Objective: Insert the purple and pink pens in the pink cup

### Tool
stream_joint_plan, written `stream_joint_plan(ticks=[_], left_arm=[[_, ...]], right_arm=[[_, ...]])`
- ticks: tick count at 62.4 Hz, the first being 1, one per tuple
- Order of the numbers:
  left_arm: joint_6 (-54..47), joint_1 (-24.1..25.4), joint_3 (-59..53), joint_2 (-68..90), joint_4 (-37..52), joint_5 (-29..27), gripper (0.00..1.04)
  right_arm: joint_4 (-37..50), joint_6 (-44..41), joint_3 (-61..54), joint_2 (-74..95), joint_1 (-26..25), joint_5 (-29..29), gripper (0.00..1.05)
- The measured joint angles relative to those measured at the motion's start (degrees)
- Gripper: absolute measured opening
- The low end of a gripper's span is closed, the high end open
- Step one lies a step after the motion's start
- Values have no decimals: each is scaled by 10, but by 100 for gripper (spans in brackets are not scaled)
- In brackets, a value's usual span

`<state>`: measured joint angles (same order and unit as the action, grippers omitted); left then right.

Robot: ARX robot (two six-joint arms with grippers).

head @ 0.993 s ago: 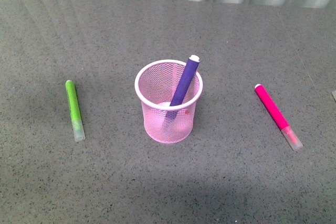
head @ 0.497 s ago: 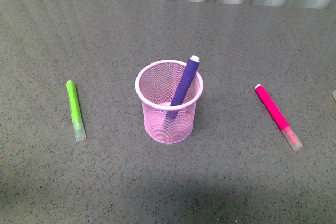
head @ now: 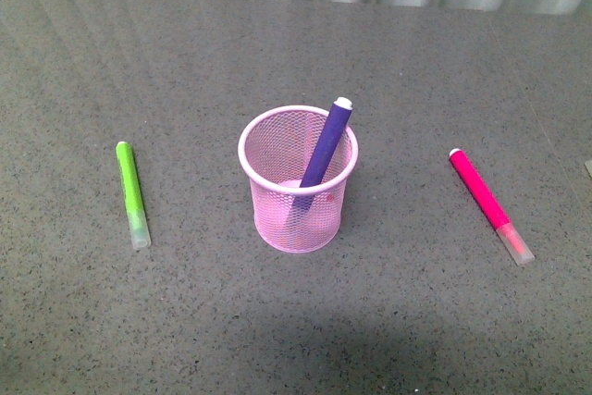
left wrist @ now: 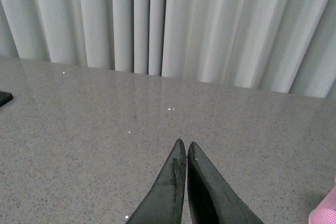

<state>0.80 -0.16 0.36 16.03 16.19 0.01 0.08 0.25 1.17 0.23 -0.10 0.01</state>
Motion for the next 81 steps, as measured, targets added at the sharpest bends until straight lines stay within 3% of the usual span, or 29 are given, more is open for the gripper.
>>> stream_joint_plan(ticks=[22,30,59,74,77,81], left_arm=[[-2,0,0,-56,-57,0,2],[-2,0,0,-142,-158,0,2],[-2,1,0,-152,-162,0,2],[-2,1,0,-152,-162,0,42],[-2,1,0,-152,-162,0,55],[-2,1,0,-152,-162,0,65]], right_arm=[[0,0,0,0,0,0,97],[0,0,0,0,0,0,97],[0,0,0,0,0,0,97],[0,0,0,0,0,0,97],[0,0,0,0,0,0,97],[0,0,0,0,0,0,97]])
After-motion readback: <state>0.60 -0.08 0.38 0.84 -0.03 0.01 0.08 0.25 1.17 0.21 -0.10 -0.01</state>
